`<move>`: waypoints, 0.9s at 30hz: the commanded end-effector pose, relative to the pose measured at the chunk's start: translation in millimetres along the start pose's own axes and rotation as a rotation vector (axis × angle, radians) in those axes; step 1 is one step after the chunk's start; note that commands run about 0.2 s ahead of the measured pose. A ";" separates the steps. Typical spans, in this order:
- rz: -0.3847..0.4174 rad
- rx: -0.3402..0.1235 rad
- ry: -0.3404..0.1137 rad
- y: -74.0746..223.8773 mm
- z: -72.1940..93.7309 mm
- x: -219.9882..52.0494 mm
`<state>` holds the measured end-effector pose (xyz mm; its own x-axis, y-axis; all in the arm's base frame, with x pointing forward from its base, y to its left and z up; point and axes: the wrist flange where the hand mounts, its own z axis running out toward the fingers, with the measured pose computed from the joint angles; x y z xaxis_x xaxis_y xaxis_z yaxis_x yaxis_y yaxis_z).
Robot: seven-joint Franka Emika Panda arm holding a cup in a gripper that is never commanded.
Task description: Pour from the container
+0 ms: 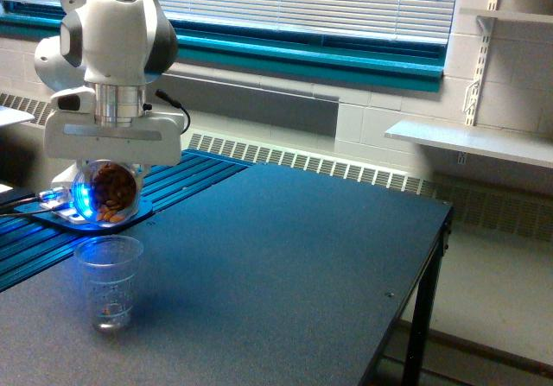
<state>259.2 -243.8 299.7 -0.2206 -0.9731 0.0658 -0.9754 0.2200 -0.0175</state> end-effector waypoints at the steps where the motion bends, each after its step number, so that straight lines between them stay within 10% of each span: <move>1: 0.003 -0.019 -0.015 0.4 4.4 -1.6; 27: -0.035 -0.081 -0.045 -2.3 20.5 -8.4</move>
<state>261.0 -235.4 279.6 -0.1997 -0.9795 0.0257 -0.9780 0.2009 0.0569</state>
